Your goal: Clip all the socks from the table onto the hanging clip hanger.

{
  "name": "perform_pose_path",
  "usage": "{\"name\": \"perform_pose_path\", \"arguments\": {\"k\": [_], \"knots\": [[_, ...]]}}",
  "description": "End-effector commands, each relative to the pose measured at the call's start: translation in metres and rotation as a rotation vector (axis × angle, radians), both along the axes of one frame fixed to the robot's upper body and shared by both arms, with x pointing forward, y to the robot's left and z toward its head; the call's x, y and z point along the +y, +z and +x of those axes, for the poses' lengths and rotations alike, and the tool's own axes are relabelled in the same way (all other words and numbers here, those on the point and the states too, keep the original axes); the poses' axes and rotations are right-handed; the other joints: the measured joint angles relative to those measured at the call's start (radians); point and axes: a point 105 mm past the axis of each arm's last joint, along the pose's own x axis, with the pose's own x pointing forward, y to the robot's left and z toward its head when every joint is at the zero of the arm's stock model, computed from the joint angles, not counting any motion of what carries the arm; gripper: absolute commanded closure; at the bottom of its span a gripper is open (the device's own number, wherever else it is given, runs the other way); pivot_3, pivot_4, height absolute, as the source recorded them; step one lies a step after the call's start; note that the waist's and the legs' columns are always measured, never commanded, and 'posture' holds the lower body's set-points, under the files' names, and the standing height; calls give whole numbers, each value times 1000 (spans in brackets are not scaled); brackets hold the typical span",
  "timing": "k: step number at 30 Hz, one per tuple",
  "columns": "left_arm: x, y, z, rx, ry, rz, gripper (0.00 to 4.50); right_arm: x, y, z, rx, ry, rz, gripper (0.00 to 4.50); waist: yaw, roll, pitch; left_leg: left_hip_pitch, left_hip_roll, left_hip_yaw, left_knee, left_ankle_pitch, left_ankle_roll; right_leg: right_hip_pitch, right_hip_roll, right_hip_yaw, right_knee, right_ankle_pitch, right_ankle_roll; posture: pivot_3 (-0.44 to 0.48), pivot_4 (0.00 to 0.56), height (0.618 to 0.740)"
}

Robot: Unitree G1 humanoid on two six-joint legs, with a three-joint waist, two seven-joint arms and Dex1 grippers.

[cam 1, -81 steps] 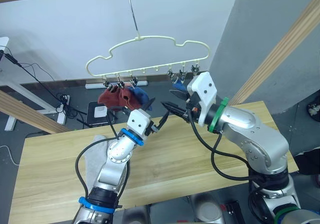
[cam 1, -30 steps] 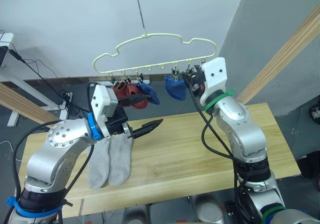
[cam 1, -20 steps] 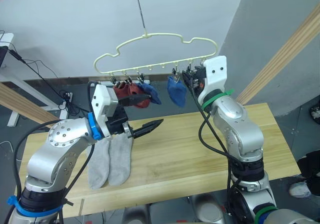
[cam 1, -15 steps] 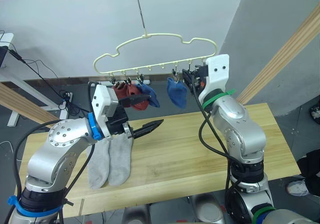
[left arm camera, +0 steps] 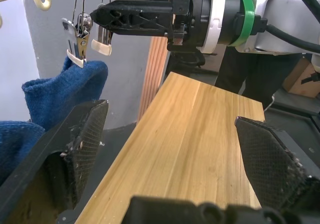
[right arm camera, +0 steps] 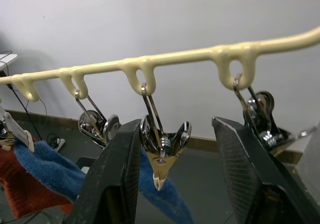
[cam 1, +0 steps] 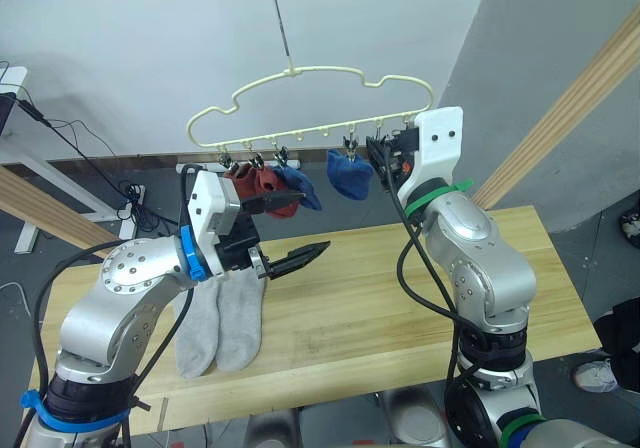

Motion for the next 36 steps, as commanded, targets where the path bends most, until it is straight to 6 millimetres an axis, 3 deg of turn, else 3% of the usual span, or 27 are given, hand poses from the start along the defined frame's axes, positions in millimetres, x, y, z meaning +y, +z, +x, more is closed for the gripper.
{"name": "perform_pose_path", "arguments": {"k": [1,11,14,18,20,26,29,32,34,36], "knots": [[-2,6,-2,-41,-15,-3,23,-2,13,-7,-41,4,46,2214,0,0,0,0,0,0,0,0,0,0,0,0,0,0,0,-227,291,737],[-4,5,0,-42,-20,-1,23,4,15,-12,-28,39,86,2214,-1,0,0,0,0,0,1,0,0,0,0,0,1,0,0,-234,291,737],[-4,3,-1,-37,-18,3,0,7,17,-15,-37,57,84,2802,-1,0,0,0,0,0,1,0,0,0,0,0,1,0,0,-235,292,737],[-5,2,-1,-34,-16,6,0,9,18,-16,-45,67,76,4041,-1,0,0,0,0,0,1,0,0,0,0,0,1,0,0,-235,293,737],[-5,0,-1,-31,-12,8,0,9,18,-17,-45,70,75,4439,-1,0,0,0,0,0,1,0,0,0,0,0,1,0,0,-237,295,737],[0,-10,1,-19,62,21,0,10,18,-18,-48,80,72,4486,-2,0,0,0,0,0,1,0,0,0,0,0,1,0,0,-236,296,737],[15,-30,10,-11,262,3,0,10,18,-18,-50,81,66,4486,-5,1,0,0,0,0,1,0,0,0,0,0,1,0,0,-236,296,737],[55,-69,22,58,638,-15,0,11,18,-17,-53,84,59,4486,-7,0,-1,0,1,1,1,0,0,0,-2,1,0,0,0,-236,299,737],[73,-88,16,101,770,-39,0,11,17,-17,-53,87,54,4486,-6,0,-1,0,2,0,1,0,0,0,-2,1,1,0,0,-236,299,737],[77,-106,7,149,816,-23,0,11,16,-17,-49,88,51,4486,-4,0,-1,0,2,-1,1,0,0,0,-2,0,2,0,0,-234,302,737]]}}
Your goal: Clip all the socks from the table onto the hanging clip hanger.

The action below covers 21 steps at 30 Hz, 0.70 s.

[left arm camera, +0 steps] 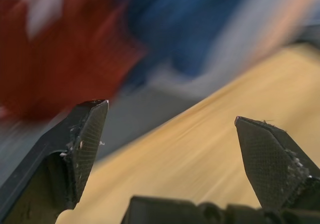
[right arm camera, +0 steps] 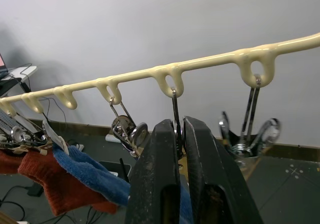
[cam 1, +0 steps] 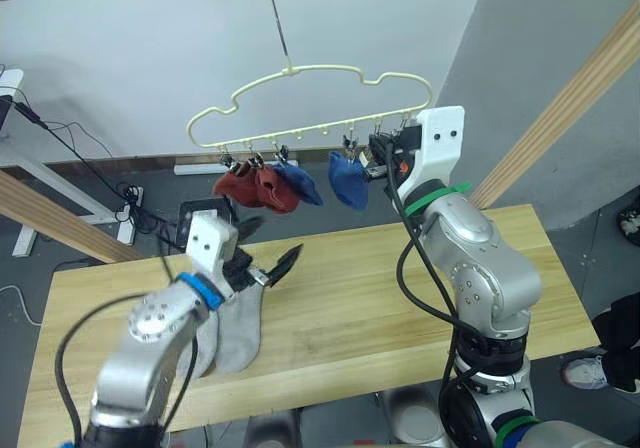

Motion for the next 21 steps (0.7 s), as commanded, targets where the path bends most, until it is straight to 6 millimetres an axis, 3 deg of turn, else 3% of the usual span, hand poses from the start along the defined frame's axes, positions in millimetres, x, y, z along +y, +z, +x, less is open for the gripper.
{"name": "perform_pose_path", "arguments": {"k": [1,7,15,21], "knots": [[12,-7,-9,-9,94,33,0,2,11,-7,-50,25,15,4486,1,0,0,0,0,0,0,0,0,0,0,0,0,0,0,-234,302,737],[21,-58,-12,166,173,9,0,5,9,-8,-45,42,7,4486,5,0,0,1,-3,1,1,0,0,1,-1,0,0,0,0,-236,307,737],[28,-84,9,236,251,16,0,6,8,-9,-38,49,-2,4486,2,0,0,1,-3,1,1,0,0,1,2,-2,1,0,0,-254,312,737],[24,-96,5,316,228,26,0,6,8,-10,-36,47,-3,4486,0,0,0,1,-3,1,0,0,0,1,1,-1,1,0,0,-260,311,737]]}}
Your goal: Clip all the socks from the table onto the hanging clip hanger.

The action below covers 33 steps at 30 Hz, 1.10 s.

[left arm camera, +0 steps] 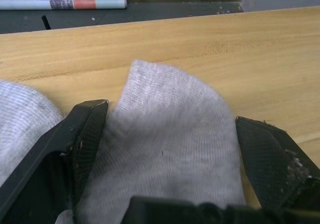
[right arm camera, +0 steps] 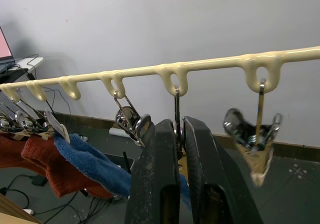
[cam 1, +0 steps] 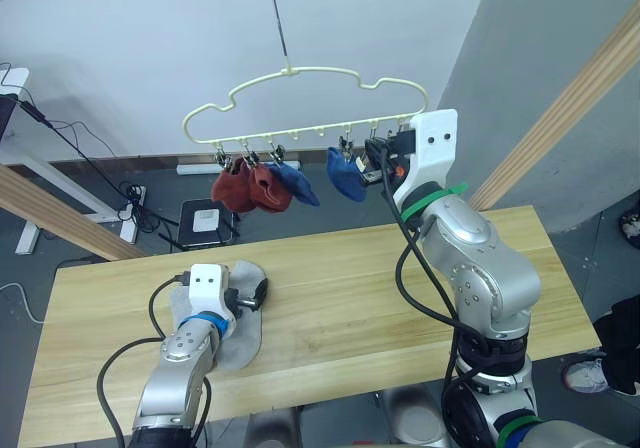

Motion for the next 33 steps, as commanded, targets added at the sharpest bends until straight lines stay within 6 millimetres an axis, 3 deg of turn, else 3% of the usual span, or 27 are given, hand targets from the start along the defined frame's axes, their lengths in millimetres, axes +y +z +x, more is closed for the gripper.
{"name": "perform_pose_path", "arguments": {"k": [1,4,11,20,21,27,33], "knots": [[-2,-12,-11,63,-20,19,0,3,11,-9,-49,27,21,4486,-1,0,0,0,0,0,0,0,0,0,0,0,0,0,0,-259,309,737],[1,-13,-14,71,-31,52,581,4,11,-9,-50,28,23,4500,-2,0,0,0,0,0,0,0,0,0,0,0,0,0,0,-257,307,737],[-1,-7,-15,41,-51,62,2502,5,12,-9,-50,30,28,4500,-2,0,0,0,1,0,0,0,0,0,0,0,0,0,0,-254,303,737],[-11,3,-15,-44,-139,65,4349,5,12,-9,-52,30,25,4500,-2,0,0,0,1,0,0,0,0,0,-1,0,0,0,0,-259,305,737],[-18,14,-12,-101,-183,58,4496,5,12,-9,-53,29,25,4500,-2,0,0,0,1,0,0,0,0,0,-1,0,0,0,0,-259,305,737],[-67,76,0,-413,-423,-18,4496,4,12,-9,-57,25,26,4500,2,0,0,-1,2,0,0,0,0,0,-1,0,-1,0,0,-264,305,737],[-103,114,7,-597,-571,-28,4496,3,15,-10,-64,23,30,4500,-3,0,0,-1,0,2,0,0,0,0,-1,0,-1,0,0,-275,303,737]]}}
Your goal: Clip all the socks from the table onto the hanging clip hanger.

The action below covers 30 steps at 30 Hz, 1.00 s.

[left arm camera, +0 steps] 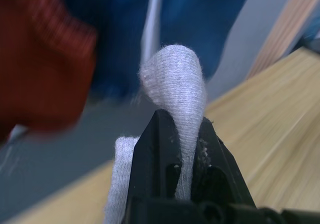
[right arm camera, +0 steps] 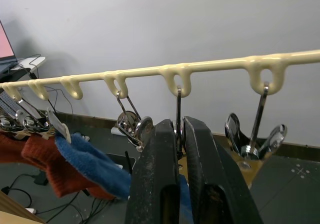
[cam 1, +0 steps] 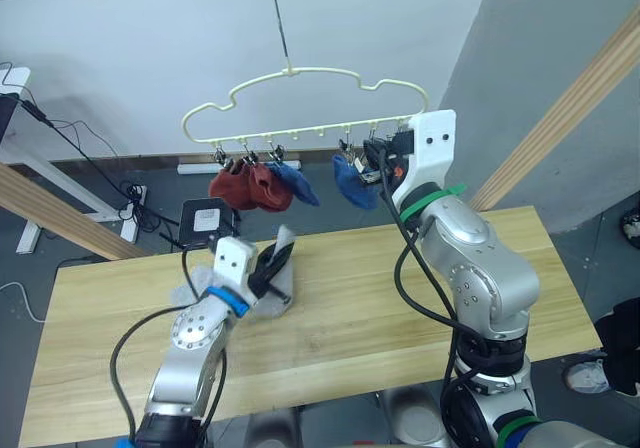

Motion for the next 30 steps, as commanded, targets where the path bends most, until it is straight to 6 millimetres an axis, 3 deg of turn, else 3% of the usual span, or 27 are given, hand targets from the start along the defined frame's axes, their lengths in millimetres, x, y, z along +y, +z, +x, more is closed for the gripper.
{"name": "perform_pose_path", "arguments": {"k": [1,6,15,30], "knots": [[-21,22,-3,-118,-84,-9,4496,1,15,-9,-66,19,30,4500,-2,0,0,0,0,0,0,0,0,0,0,0,0,0,0,-281,303,737],[-43,41,9,-222,-128,-2,4496,2,18,-10,-70,26,39,4500,-15,0,0,0,-1,0,0,0,0,0,0,0,0,0,0,-289,305,737],[-72,44,35,-265,-171,81,4496,5,19,-12,-70,44,49,4500,-24,0,0,-1,-1,0,1,0,0,0,1,-1,0,0,0,-296,303,737],[-80,55,44,-328,-180,104,4496,11,15,-15,-45,78,46,4500,-27,0,0,-1,-1,0,1,0,0,0,1,-1,0,0,0,-297,304,737]]}}
